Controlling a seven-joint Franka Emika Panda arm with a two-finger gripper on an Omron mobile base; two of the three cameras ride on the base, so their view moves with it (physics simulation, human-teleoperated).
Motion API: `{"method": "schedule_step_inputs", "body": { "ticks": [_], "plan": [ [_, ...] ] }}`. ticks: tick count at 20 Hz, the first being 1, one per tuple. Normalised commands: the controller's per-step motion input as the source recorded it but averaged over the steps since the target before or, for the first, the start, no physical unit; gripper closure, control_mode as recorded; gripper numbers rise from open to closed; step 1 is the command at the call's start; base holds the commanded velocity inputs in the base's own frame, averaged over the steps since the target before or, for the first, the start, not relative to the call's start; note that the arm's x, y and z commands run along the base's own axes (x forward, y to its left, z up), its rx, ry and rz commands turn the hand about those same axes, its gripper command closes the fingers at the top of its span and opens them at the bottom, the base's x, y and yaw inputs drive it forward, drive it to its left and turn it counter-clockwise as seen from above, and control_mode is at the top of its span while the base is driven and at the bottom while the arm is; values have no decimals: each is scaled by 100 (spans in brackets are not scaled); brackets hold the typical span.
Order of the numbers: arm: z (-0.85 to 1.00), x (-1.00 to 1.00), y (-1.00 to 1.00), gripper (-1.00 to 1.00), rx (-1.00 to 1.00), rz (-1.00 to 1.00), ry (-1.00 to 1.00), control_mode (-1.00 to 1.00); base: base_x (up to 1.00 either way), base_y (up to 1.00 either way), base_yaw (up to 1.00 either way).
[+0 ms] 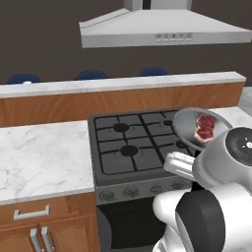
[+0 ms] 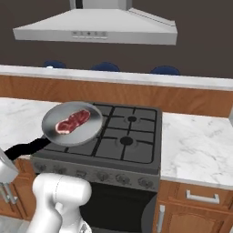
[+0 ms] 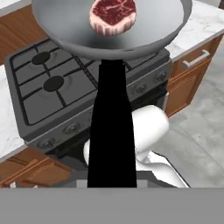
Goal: Pick up the pan with the steak in it and place it on the dining table. Then place the steak on the plate.
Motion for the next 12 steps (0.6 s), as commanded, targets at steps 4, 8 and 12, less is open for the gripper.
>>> {"method": "schedule_step_inputs", "body": {
  "ticks": [4,8,12],
  "plan": [
    [0,0,0,100,0,0,0,100,-77,0,3],
    [0,0,0,100,0,0,0,100,-68,0,3],
    [0,0,0,100,0,0,0,100,-56,5,14]
  ]
}}
